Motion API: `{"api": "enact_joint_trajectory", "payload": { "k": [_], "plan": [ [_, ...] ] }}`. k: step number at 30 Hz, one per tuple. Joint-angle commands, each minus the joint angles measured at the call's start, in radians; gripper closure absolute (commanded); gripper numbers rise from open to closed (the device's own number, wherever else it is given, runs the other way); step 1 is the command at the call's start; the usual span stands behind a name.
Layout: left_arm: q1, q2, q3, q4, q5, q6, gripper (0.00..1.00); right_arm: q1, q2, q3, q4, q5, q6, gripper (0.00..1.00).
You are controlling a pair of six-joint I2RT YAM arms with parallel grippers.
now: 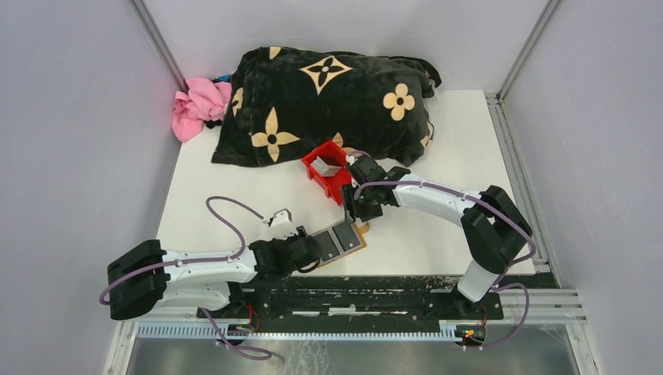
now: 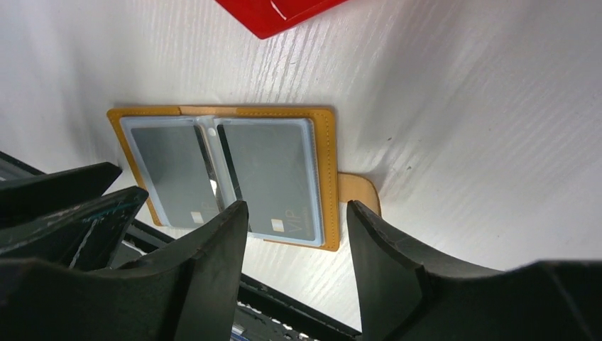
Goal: Put the credit cards into the card holder
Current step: Close the card holder at the center of the board.
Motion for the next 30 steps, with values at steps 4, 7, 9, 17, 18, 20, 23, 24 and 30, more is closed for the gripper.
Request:
{"api": "enact_joint_trajectory", "payload": {
  "k": [4,7,9,17,18,20,23,24,30],
  "plan": [
    [-0.004,-0.014,-0.048,0.063,0.004,-0.115,0.44,0.0,-0.085,-0.02,0.003,-0.013,-0.028,0.36],
    [-0.003,-0.02,-0.082,0.113,0.004,-0.131,0.43,0.0,-0.103,-0.026,-0.012,0.005,-0.04,0.35],
    [-0.004,-0.02,-0.103,0.151,0.007,-0.137,0.42,0.001,-0.113,-0.034,-0.017,0.015,-0.046,0.35],
    [-0.004,0.002,-0.123,0.171,0.02,-0.157,0.42,-0.007,-0.118,-0.083,-0.007,0.044,-0.06,0.34],
    [-0.003,-0.001,-0.129,0.175,0.02,-0.16,0.42,-0.01,-0.115,-0.092,0.0,0.04,-0.06,0.34],
    [-0.003,-0.011,-0.134,0.179,0.015,-0.162,0.42,-0.014,-0.106,-0.106,0.012,0.03,-0.062,0.33],
    [-0.004,-0.027,-0.13,0.174,-0.001,-0.16,0.42,-0.018,-0.091,-0.119,0.031,0.025,-0.063,0.33],
    [-0.003,-0.033,-0.128,0.171,-0.007,-0.157,0.42,-0.019,-0.088,-0.121,0.037,0.025,-0.063,0.33],
    [-0.003,-0.048,-0.119,0.167,-0.027,-0.147,0.42,-0.024,-0.052,-0.116,0.075,0.022,-0.065,0.34]
  ]
}}
